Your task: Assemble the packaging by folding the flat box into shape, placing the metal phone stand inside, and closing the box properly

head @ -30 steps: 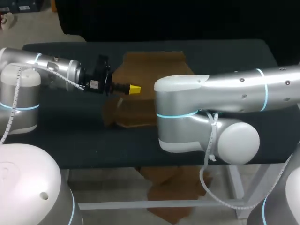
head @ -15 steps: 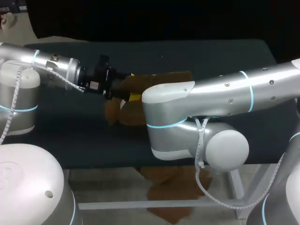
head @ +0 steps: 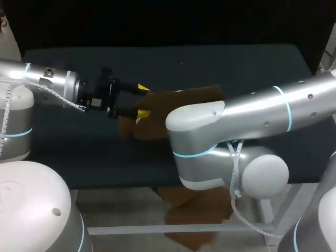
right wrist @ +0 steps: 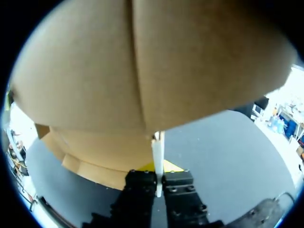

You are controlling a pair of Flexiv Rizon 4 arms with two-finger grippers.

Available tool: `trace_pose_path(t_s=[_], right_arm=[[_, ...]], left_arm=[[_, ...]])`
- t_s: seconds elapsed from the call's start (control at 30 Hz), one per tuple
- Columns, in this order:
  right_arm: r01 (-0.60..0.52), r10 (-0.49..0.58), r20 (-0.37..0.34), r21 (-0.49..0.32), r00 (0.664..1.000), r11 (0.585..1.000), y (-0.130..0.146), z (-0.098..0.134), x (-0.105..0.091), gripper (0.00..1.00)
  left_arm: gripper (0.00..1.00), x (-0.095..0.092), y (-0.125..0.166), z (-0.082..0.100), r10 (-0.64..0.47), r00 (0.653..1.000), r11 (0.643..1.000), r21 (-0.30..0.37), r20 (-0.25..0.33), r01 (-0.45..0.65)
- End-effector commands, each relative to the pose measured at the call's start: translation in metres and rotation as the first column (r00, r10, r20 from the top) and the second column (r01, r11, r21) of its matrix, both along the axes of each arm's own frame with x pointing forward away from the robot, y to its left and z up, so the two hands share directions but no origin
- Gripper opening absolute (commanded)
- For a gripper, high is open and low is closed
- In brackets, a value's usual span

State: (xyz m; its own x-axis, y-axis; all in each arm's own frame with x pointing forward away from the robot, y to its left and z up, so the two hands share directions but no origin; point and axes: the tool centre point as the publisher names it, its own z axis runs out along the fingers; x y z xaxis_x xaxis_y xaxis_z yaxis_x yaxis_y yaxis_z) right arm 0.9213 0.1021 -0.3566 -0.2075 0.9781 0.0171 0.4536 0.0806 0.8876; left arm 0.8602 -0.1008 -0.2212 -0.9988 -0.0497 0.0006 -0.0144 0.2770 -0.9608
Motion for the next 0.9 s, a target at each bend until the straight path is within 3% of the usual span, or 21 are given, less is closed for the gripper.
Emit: trace_pose_path(t_s=[0.03, 0.53, 0.67, 0.9], right_arm=[[-0.095, 0.096, -0.001, 0.06, 0.995, 0.994, -0.011, 0.001, 0.001, 0.0], [-0.323, 0.322, 0.04, 0.216, 0.946, 0.922, -0.02, 0.014, 0.009, 0.0], [-0.344, 0.346, 0.029, 0.213, 0.938, 0.914, -0.019, 0.018, 0.012, 0.0], [-0.437, 0.454, -0.015, 0.238, 0.891, 0.867, -0.012, 0.021, 0.019, 0.0]], left_arm=[[1.0, -0.011, 0.005, 0.005, 0.014, 1.0, 1.0, 0.004, 0.022, -0.014], [1.0, -0.023, 0.034, 0.016, 0.036, 0.993, 0.999, 0.032, 0.108, -0.04], [1.0, -0.025, 0.039, 0.017, 0.033, 0.992, 0.998, 0.041, 0.124, -0.039], [1.0, -0.025, 0.049, 0.019, 0.031, 0.99, 0.997, 0.071, 0.136, -0.041]])
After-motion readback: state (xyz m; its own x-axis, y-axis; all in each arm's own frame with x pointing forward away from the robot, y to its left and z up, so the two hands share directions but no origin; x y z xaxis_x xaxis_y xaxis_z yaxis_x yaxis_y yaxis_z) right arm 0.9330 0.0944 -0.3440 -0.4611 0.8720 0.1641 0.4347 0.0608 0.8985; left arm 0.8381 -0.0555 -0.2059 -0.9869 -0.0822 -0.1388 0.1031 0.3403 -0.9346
